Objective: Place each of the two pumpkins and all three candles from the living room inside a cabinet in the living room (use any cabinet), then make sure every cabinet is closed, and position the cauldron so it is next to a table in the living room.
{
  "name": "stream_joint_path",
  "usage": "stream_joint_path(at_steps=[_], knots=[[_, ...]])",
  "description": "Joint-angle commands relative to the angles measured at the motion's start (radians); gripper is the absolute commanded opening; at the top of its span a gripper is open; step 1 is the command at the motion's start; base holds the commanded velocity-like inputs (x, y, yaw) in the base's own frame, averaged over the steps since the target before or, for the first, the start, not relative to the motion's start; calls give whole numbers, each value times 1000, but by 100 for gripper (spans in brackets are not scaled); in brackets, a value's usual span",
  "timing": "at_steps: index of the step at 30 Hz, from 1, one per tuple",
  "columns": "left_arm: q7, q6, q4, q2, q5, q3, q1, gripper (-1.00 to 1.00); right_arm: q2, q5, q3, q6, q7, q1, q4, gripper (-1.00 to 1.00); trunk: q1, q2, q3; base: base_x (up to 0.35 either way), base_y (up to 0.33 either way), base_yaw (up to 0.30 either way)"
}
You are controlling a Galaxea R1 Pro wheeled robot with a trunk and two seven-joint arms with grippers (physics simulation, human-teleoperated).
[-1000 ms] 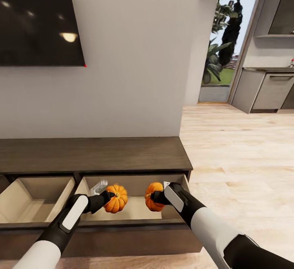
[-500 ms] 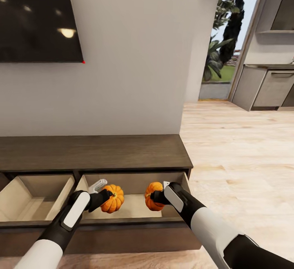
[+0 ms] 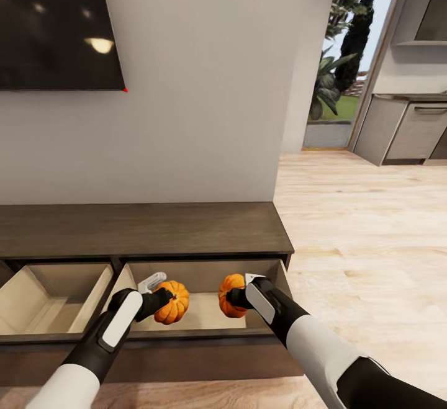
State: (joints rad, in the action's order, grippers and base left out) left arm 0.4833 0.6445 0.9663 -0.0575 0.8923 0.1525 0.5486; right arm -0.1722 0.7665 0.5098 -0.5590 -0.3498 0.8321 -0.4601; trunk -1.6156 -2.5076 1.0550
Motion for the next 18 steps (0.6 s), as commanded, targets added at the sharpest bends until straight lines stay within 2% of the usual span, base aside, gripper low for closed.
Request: stream_joint_path(at_steps=[1,10,18], knots=[[11,0,2,0,9,4,1,-100,1,10,7,-1,-11,1,-2,-100,0,0,1,0,0,0],[8,1,2,2,8,5,1,-100,0,10,8,-1,-11,1,-3,-100,0,0,1,5,21,0],[5,1,2,1,8,5,1,-100,-1,10,25,1,-11,1,-2,-100,0,0,1,22,39,0]])
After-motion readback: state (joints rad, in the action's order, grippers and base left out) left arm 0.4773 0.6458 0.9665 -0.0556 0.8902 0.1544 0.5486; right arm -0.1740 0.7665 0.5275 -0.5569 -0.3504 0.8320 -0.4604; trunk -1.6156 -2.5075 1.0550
